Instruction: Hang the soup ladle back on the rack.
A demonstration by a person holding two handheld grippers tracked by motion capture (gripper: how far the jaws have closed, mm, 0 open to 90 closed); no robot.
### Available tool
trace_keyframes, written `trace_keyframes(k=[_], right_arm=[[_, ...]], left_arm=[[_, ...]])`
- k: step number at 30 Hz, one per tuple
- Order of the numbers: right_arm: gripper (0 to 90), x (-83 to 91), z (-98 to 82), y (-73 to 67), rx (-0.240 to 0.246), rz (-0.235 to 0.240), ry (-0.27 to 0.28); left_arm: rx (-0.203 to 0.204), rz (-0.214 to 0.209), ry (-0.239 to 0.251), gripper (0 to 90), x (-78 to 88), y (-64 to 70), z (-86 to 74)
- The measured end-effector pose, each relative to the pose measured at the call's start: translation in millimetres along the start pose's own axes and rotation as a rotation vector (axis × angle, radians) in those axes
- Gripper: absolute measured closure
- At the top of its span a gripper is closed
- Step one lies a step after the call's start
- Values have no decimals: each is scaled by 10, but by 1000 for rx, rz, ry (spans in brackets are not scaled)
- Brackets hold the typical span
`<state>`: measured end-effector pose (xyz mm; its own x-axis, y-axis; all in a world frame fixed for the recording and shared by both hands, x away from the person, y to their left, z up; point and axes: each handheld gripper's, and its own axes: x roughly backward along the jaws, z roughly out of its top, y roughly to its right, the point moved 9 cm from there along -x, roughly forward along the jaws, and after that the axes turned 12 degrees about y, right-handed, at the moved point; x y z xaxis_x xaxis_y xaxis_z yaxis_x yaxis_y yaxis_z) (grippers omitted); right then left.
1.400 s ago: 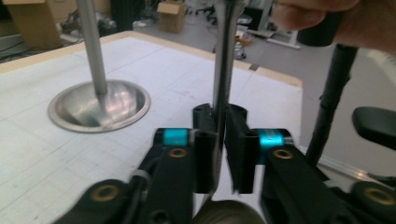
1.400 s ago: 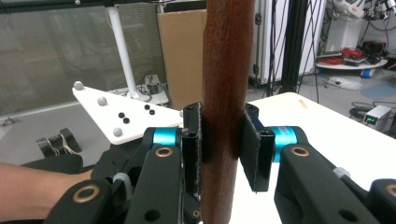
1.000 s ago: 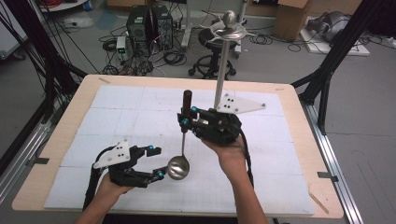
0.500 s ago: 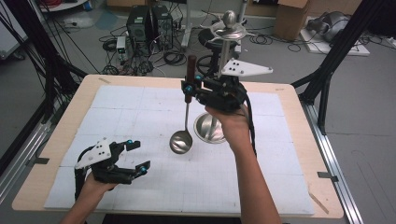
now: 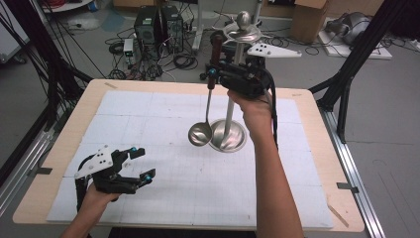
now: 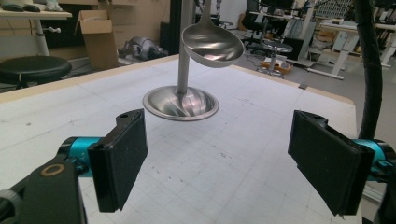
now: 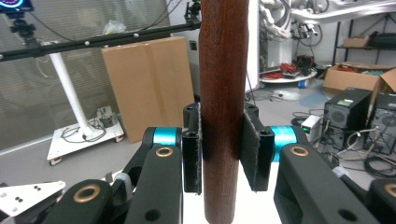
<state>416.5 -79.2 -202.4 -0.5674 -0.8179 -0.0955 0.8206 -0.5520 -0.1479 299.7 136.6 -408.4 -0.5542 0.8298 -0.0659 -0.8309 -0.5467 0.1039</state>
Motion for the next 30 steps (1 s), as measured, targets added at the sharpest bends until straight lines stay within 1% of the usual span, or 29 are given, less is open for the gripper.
trace_keyframes(k=[1, 3, 4, 7, 12, 16, 20, 22, 24, 26, 28, 30], right_arm=[[724, 0, 0, 0, 0, 0, 0], [724, -4, 7, 61, -7, -15, -5], [724, -4, 7, 61, -7, -15, -5], [724, -7, -14, 126, -19, -34, -14], [722, -8, -29, 196, -30, -59, -16], [722, -4, -45, 234, -36, -77, -22], [714, 12, -69, 249, -35, -85, -21], [697, 26, -71, 248, -23, -91, -19], [625, 49, -60, 240, -17, -107, -12], [569, 97, -56, 239, 7, -128, -5], [537, 171, -95, 252, 37, -151, -16], [517, 261, -173, 273, 56, -174, -42]], left_arm=[[0, -1, -1, 201, 0, 0, -3], [-2, -2, -5, 203, -2, -4, -7], [-1, -3, -4, 203, -4, -2, -8], [-1, -7, -4, 204, -4, 2, -8], [-2, -11, -5, 205, -1, 7, -9], [-3, -11, -6, 205, -2, 5, -11], [-3, -10, -5, 206, -2, 5, -12], [-6, -10, -8, 205, -2, 4, -15], [-6, -10, -9, 206, -2, 3, -16], [-1, -7, -7, 206, 0, 0, -16], [3, -2, -8, 206, 6, -13, -21], [7, 6, -7, 206, 11, -31, -29]])
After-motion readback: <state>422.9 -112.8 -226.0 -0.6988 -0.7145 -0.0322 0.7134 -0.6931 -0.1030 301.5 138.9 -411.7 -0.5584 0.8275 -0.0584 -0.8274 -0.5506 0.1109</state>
